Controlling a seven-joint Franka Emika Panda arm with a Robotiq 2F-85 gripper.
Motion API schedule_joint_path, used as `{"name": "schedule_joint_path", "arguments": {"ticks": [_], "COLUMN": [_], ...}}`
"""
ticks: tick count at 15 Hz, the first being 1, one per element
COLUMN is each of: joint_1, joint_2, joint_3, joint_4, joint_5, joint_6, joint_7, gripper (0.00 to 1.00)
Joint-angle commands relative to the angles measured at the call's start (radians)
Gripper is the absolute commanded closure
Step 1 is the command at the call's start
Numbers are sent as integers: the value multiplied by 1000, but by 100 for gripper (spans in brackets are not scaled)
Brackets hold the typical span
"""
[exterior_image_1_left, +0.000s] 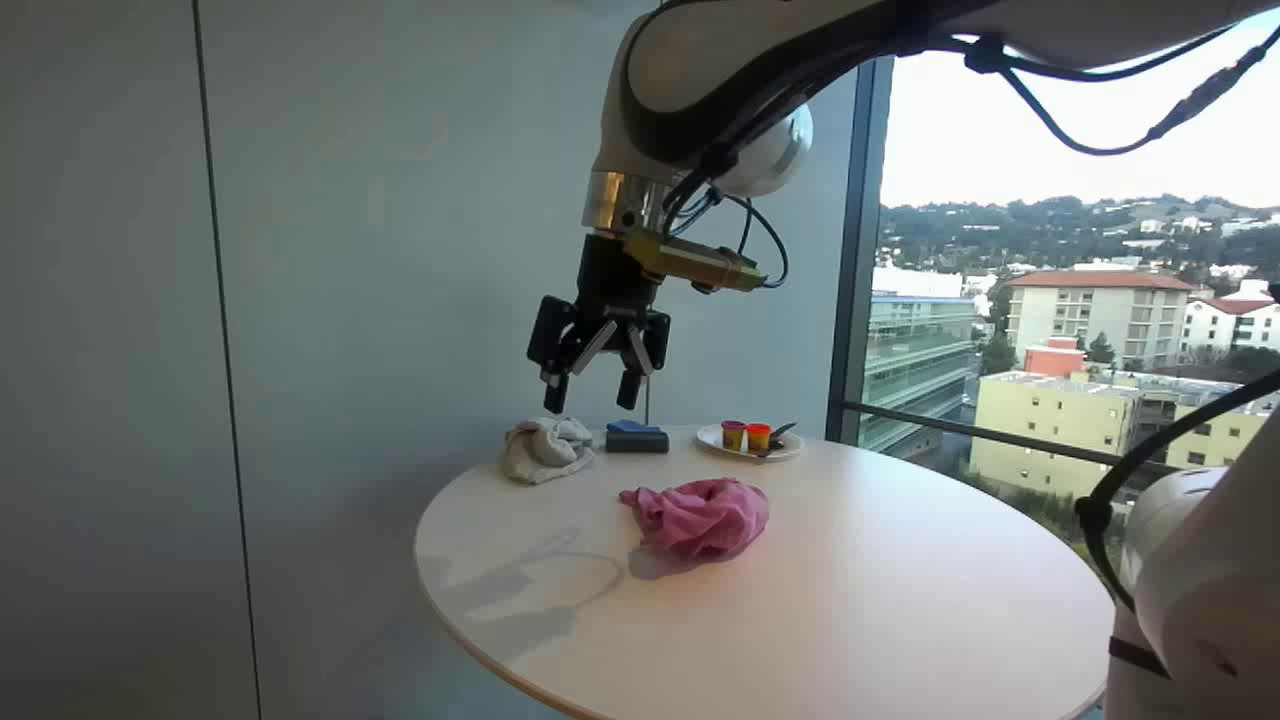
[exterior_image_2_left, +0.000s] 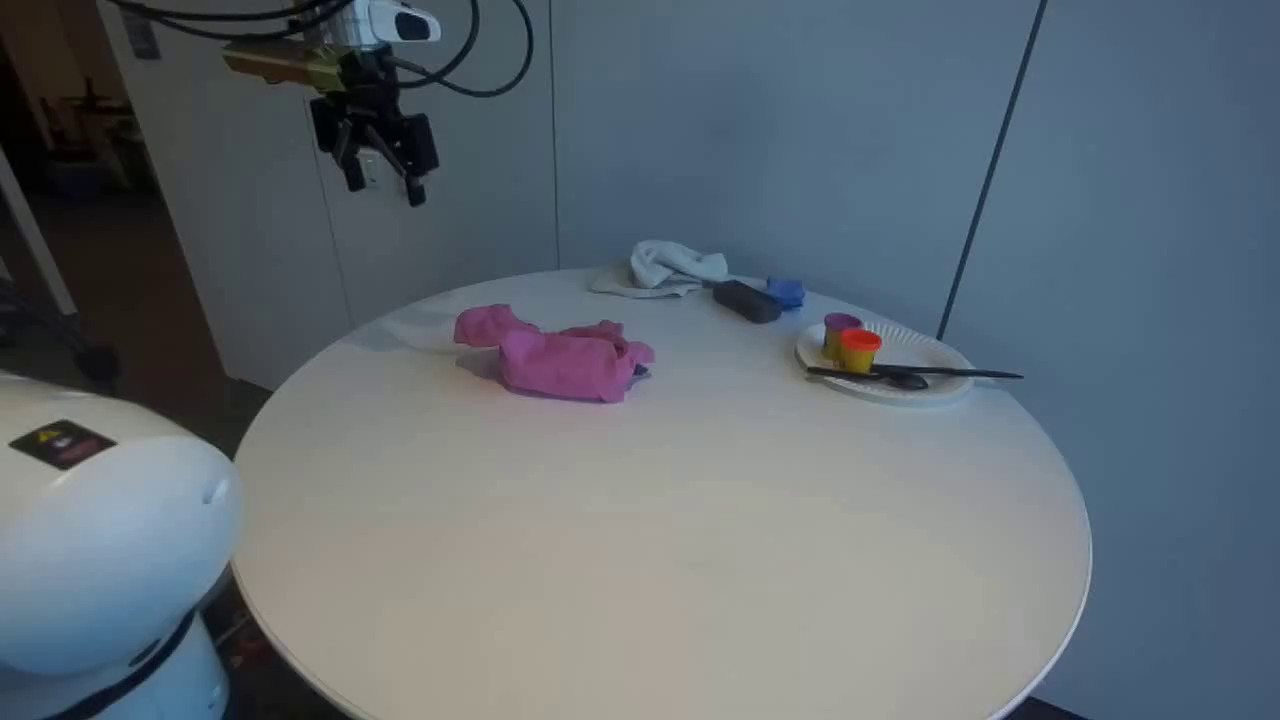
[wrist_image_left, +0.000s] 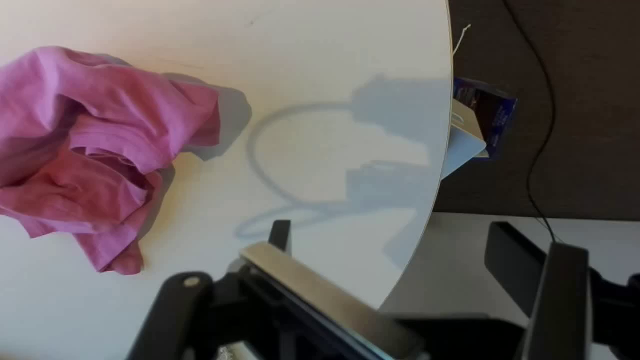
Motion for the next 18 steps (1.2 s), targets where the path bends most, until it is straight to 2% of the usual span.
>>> {"name": "schedule_joint_path", "arguments": {"ticks": [1, 11, 13, 15, 18], "joint_1": [6, 5, -55, -82, -126], "joint_2": [1, -4, -36, -60, -36], "joint_3": [-5, -5, 38, 34, 24], "joint_4": [6, 17, 11, -10, -43], "joint_5": [-3, -3, -128, -199, -246], "joint_6": [-1, -2, -37, -70, -122], "joint_7": [2, 2, 135, 206, 309], "gripper": [0, 0, 0, 0, 0]}}
